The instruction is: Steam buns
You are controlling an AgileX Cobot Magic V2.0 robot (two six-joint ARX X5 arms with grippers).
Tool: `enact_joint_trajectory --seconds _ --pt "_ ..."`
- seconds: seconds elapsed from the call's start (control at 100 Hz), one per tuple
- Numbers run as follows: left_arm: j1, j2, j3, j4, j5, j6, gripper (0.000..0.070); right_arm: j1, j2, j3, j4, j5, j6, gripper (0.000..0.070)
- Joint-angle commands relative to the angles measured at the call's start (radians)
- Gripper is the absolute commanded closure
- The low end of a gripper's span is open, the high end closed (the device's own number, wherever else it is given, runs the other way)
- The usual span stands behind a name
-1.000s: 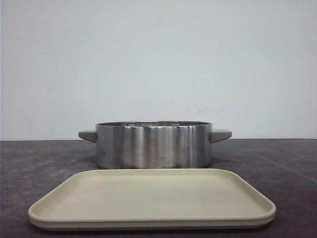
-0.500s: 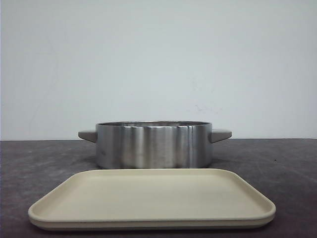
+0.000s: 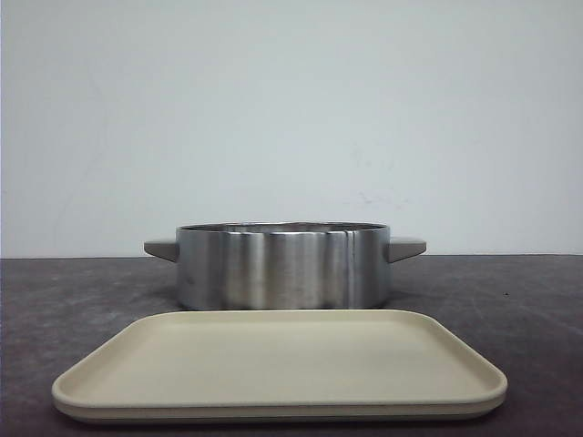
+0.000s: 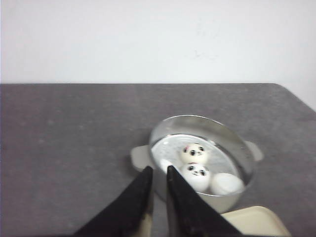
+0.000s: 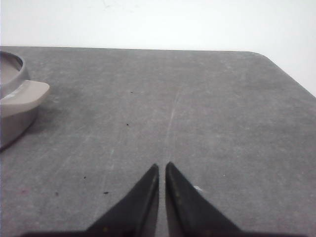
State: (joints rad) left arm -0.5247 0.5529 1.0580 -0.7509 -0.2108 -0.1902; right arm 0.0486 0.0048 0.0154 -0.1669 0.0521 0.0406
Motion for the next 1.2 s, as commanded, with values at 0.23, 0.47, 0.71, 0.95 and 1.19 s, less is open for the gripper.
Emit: enact_joint_trajectory --seconds 0.23,0.47,0.71,0.95,1.19 --pt "0.217 -0.100 -0.258 0.469 0.106 0.065 0.0700 0.002 -0.001 -0.004 0.011 0.000 -0.010 0.0682" --pt "0.365 -0.205 -0.675 0.916 0.301 -0.079 0.0700 0.002 -0.001 -0.004 0.011 0.000 -0.010 0.0682" --pt "0.451 -0.354 -0.933 0.943 0.301 -0.117 0.0700 0.002 -0.001 -0.004 0.011 0.000 -0.010 0.0682" --pt "0.489 -0.507 -1.043 0.878 0.285 -0.100 0.0700 0.002 -0.001 -0.004 0.011 0.000 -0.010 0.0681" --pt "0.498 -0.550 -1.044 0.682 0.230 -0.046 0.0700 0.002 -0.001 -0.004 0.011 0.000 -0.010 0.0682"
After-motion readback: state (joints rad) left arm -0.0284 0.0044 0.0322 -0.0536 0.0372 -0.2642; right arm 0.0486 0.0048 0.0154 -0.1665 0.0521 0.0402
